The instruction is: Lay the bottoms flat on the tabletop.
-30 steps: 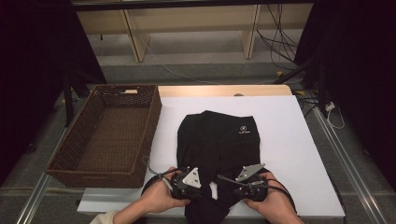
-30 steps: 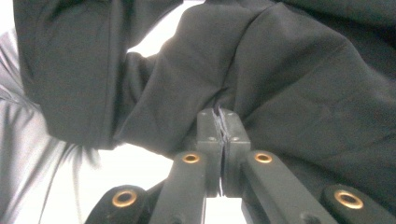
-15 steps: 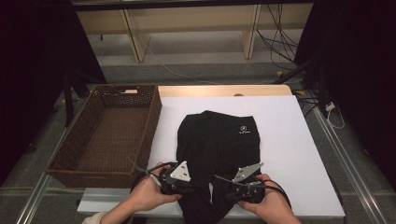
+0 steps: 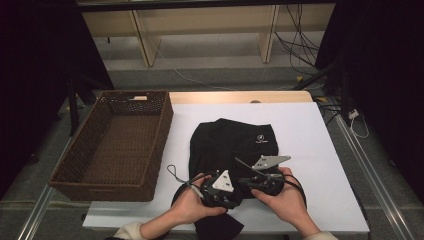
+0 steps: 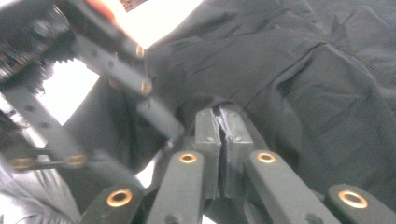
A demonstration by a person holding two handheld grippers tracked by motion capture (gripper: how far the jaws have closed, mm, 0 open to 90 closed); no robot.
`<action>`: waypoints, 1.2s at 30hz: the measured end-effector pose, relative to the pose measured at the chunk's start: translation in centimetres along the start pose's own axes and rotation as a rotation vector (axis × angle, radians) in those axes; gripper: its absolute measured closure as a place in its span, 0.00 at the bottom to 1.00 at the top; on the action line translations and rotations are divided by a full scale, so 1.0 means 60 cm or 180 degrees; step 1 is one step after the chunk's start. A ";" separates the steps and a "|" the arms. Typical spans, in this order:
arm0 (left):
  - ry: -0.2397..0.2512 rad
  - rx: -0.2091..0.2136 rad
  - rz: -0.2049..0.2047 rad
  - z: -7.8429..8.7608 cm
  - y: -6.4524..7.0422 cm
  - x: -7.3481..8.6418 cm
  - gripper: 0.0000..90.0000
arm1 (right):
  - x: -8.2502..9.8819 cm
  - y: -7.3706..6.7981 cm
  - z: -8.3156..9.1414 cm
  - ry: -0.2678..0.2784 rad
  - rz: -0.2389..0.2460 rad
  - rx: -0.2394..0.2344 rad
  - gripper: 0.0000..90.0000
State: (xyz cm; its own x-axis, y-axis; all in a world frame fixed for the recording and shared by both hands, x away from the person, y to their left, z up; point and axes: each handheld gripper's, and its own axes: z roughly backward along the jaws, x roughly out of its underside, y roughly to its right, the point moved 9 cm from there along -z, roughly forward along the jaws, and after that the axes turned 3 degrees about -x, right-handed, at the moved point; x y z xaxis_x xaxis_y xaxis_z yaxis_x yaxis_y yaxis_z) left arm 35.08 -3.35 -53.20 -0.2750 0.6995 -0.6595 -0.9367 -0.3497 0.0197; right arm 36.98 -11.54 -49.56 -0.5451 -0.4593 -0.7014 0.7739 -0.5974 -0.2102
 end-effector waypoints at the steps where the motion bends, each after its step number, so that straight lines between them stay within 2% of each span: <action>1: -0.0005 -0.0048 0.0050 -0.004 -0.005 0.000 0.82 | 0.001 0.004 -0.001 0.0000 -0.0010 0.0015 0.92; 2: 0.0018 -0.0094 0.0099 -0.006 -0.011 -0.002 0.90 | 0.004 0.009 -0.001 0.0007 -0.0028 0.0048 0.87; 4: 0.0067 -0.0145 0.0184 -0.006 -0.022 -0.007 0.98 | 0.012 0.019 0.003 -0.0053 -0.0020 0.0146 0.78; 6: 0.0135 -0.0184 0.0274 -0.002 -0.030 -0.011 0.99 | 0.026 0.030 0.014 -0.0135 0.0028 0.0254 0.70; 8: 0.0150 -0.0202 0.0277 0.003 -0.035 -0.010 0.99 | 0.044 0.040 0.029 -0.0257 0.0117 0.0392 0.66; 9: 0.0158 -0.0208 0.0287 0.004 -0.037 -0.010 0.99 | 0.053 0.043 0.037 -0.0291 0.0131 0.0410 0.63; 12: 0.0159 -0.0227 0.0292 0.005 -0.042 -0.007 0.99 | 0.080 0.042 0.052 -0.0409 0.0146 0.0318 0.57; 15: 0.0183 -0.0237 0.0297 0.006 -0.045 -0.008 0.99 | 0.115 0.035 0.054 -0.0736 0.0328 0.0220 0.53; 16: 0.0186 -0.0238 0.0301 0.007 -0.046 -0.008 0.99 | 0.124 0.036 0.051 -0.0815 0.0440 0.0220 0.53; 17: 0.0179 -0.0234 0.0288 0.007 -0.046 -0.008 0.99 | 0.131 0.036 0.049 -0.0908 0.0459 0.0231 0.56; 18: 0.0186 -0.0232 0.0293 0.007 -0.047 -0.008 0.99 | 0.136 0.039 0.045 -0.0991 0.0527 0.0285 0.62; 20: 0.0183 -0.0232 0.0262 0.007 -0.048 -0.008 0.99 | 0.137 0.045 0.039 -0.1053 0.0676 0.0392 0.83; 21: 0.0191 -0.0235 0.0245 0.007 -0.048 -0.009 0.99 | 0.134 0.045 0.040 -0.1045 0.0664 0.0371 0.91; 23: 0.0215 -0.0251 0.0221 0.010 -0.051 -0.010 0.99 | 0.118 0.048 0.045 -0.0895 0.0597 0.0339 0.97; 26: 0.0317 -0.0298 0.0159 0.019 -0.055 -0.020 0.92 | 0.084 0.066 0.061 -0.0509 0.0268 0.0360 0.98; 27: 0.0348 -0.0316 0.0110 0.024 -0.056 -0.024 0.87 | 0.075 0.073 0.066 -0.0426 0.0167 0.0359 0.98; 29: 0.0379 -0.0301 0.0029 0.031 -0.051 -0.031 0.76 | 0.061 0.094 0.072 -0.0301 0.0016 0.0448 0.97; 31: 0.0292 -0.0124 -0.0009 0.030 -0.033 -0.031 0.62 | 0.052 0.114 0.072 -0.0241 -0.0127 0.0549 0.96; 33: 0.0248 0.0093 -0.0058 0.019 -0.004 -0.031 0.54 | 0.050 0.129 0.067 -0.0269 -0.0239 0.0621 0.94; 35: 0.0141 0.0169 -0.0167 0.004 0.013 -0.025 0.48 | 0.047 0.138 0.058 -0.0265 -0.0343 0.0689 0.90; 36: 0.0095 0.0162 -0.0218 -0.007 0.019 -0.022 0.46 | 0.046 0.141 0.053 -0.0282 -0.0368 0.0708 0.89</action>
State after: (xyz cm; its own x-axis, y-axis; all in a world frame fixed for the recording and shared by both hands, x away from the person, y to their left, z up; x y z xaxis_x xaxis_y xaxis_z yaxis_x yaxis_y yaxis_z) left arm 34.49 -4.93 -52.62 -0.2041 0.7015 -0.6828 -0.9631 -0.2689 0.0116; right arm 40.99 -19.95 -51.09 -0.6594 -0.4296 -0.6169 0.6203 -0.7745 -0.1237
